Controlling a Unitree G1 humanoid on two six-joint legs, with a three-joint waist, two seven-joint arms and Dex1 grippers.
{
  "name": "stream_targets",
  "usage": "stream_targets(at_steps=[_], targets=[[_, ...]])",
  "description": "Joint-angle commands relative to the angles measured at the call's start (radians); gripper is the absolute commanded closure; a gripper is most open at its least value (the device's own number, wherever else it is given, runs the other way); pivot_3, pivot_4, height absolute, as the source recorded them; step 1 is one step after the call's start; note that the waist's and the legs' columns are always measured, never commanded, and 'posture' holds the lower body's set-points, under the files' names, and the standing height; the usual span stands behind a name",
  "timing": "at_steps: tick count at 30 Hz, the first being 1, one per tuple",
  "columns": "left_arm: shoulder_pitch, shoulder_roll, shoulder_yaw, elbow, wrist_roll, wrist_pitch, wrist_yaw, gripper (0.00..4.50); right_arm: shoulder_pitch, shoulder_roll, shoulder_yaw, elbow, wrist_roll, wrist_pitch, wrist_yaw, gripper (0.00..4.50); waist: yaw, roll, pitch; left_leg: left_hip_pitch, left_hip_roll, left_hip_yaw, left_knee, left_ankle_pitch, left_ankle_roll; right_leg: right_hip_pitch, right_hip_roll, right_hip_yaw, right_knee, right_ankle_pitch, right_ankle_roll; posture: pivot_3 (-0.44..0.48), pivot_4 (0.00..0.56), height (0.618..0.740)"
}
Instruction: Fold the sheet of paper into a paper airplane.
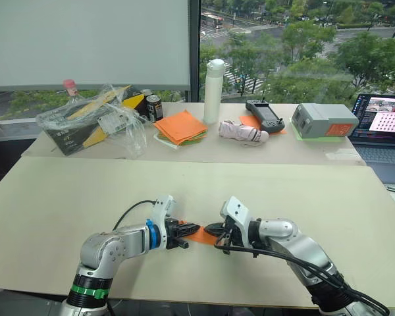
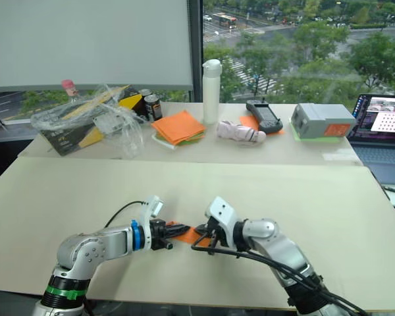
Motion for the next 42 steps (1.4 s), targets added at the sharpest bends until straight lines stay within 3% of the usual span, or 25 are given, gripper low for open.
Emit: stream_targets(at_steps=[1, 13, 27, 42], targets=[[0.021, 0.019, -0.001, 0.008, 0.023, 0.022, 0.014, 4.50, 0.054, -0.057, -0.001, 0.049, -0.027, 0.085, -0.013, 4.47, 0.001, 0.000, 0.000, 0.000, 0.000, 0.000, 0.000, 0.000, 0.000, 0.000, 0.000, 0.000, 0.000, 0.000, 0.000, 0.000, 0.150, 0.740], [0.023, 0.022, 0.000, 0.009, 0.023, 0.020, 0.011, 4.50, 0.117, -0.127, -0.034, -0.020, 0.018, 0.090, 0.006, 4.47, 0.016, -0.001, -0.002, 0.000, 0.000, 0.000, 0.000, 0.000, 0.001, 0.000, 0.000, 0.000, -0.001, 0.000, 0.000, 0.000, 0.150, 0.740], [0.016, 0.022, -0.002, 0.017, 0.025, 0.020, 0.007, 4.50, 0.037, 0.044, -0.221, -0.096, 0.232, 0.084, -0.017, 4.47, 0.014, -0.001, -0.002, -0.001, 0.000, 0.000, 0.000, -0.001, 0.001, -0.001, 0.000, 0.000, -0.001, 0.000, 0.000, 0.000, 0.150, 0.740], [0.013, 0.018, 0.004, 0.010, 0.023, 0.025, 0.015, 4.50, 0.051, 0.030, -0.113, -0.043, 0.183, 0.055, -0.022, 4.47, 0.014, -0.001, -0.002, -0.001, 0.000, 0.000, -0.001, -0.001, 0.001, -0.001, 0.000, 0.000, -0.001, 0.000, 0.000, 0.000, 0.150, 0.740]])
